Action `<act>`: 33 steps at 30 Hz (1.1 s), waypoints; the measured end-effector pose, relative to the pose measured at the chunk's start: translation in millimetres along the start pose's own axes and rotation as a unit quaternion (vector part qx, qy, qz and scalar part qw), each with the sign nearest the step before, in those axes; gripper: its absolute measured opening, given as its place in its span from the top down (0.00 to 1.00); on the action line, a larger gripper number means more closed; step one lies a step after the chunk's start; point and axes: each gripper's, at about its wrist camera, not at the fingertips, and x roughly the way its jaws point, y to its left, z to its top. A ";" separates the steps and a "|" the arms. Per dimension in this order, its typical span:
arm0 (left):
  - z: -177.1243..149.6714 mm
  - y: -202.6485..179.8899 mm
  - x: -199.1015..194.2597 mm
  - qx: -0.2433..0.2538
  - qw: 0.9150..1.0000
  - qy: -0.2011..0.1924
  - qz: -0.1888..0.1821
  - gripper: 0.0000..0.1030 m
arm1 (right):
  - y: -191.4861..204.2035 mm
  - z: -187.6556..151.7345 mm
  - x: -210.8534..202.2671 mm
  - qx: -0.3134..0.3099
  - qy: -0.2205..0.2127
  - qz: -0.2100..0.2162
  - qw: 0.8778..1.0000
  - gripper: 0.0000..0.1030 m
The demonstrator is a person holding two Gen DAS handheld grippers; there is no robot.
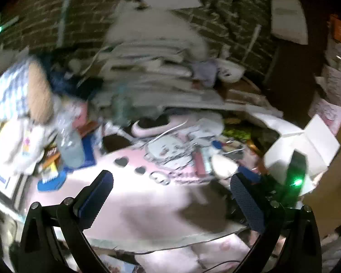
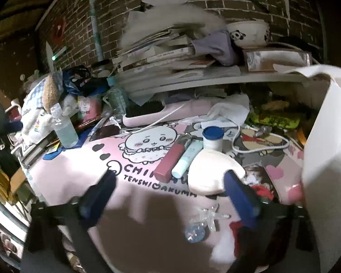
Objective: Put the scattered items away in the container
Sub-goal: 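Grasp the dark red tube on the desk with the right gripper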
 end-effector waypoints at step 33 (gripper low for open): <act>-14.8 30.2 16.8 -0.036 0.999 0.006 -0.009 0.00 | 19.9 29.8 83.0 -0.030 0.111 -0.039 0.993 0.70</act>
